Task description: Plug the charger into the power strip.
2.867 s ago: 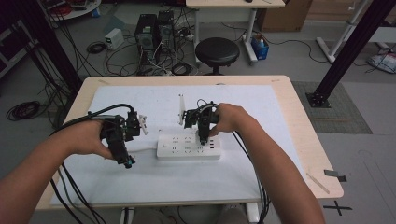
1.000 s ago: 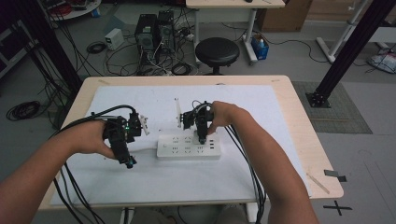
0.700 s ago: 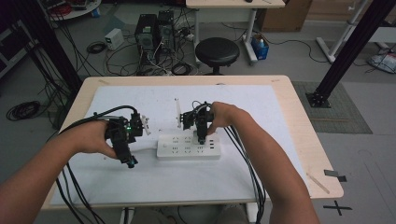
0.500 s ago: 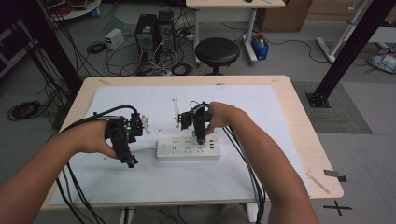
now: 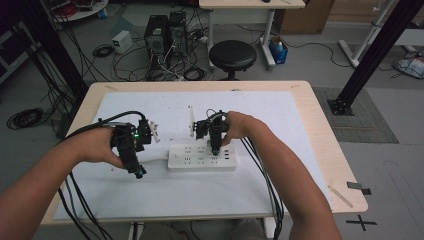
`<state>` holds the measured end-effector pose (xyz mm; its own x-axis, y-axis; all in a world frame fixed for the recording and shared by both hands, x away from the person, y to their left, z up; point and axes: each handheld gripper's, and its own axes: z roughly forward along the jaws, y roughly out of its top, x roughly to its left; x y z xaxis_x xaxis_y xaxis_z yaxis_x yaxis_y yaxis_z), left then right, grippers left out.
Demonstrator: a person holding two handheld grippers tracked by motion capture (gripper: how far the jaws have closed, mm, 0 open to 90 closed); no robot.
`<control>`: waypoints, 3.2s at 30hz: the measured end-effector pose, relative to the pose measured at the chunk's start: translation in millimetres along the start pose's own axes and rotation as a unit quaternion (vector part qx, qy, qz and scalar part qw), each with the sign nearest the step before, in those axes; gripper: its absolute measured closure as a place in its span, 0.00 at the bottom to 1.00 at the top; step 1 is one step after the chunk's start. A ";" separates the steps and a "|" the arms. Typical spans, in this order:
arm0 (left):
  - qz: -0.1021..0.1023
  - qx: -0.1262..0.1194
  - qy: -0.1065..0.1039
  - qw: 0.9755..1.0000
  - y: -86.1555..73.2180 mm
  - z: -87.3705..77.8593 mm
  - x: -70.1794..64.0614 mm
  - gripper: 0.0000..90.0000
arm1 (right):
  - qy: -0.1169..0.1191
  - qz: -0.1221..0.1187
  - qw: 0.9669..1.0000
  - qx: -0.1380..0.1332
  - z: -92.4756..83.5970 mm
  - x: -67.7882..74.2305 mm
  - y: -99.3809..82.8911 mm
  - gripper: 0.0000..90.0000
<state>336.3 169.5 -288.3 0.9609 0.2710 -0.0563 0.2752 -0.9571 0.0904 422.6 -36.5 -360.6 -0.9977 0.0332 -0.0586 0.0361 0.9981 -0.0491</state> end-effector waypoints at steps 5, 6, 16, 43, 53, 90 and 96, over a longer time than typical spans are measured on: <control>0.000 0.000 -0.002 1.000 -1.3 2.6 0.3 0.23 | 0.000 -0.006 1.000 0.023 1.0 0.3 8.2 0.69; -0.003 0.000 -0.002 1.000 -1.7 3.2 0.3 0.23 | 0.001 -0.007 1.000 0.024 1.3 -0.1 8.3 0.69; -0.004 0.003 -0.001 1.000 -2.7 5.3 3.0 0.21 | 0.000 -0.002 1.000 -0.001 3.6 0.3 0.3 0.69; 0.002 0.002 -0.013 1.000 3.3 11.6 8.0 0.21 | 0.023 0.009 1.000 0.000 -9.5 4.8 5.7 0.28; 0.002 -0.003 -0.013 1.000 2.6 7.4 5.2 0.21 | 0.019 0.008 1.000 -0.009 -37.5 23.3 -6.0 0.21; 0.022 0.010 -0.004 1.000 20.4 -38.0 -9.6 0.21 | -0.046 0.099 0.994 -0.002 -108.2 88.0 -129.4 0.21; 0.020 0.009 0.000 1.000 17.7 -38.5 -10.0 0.21 | -0.042 0.103 0.994 -0.009 -109.2 87.3 -128.1 0.21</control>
<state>332.7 153.8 -247.8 0.9710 0.2333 -0.0524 0.2368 -0.9687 0.0747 324.6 -155.8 -250.6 -0.9610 0.2327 -0.1494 0.2369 0.9715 -0.0104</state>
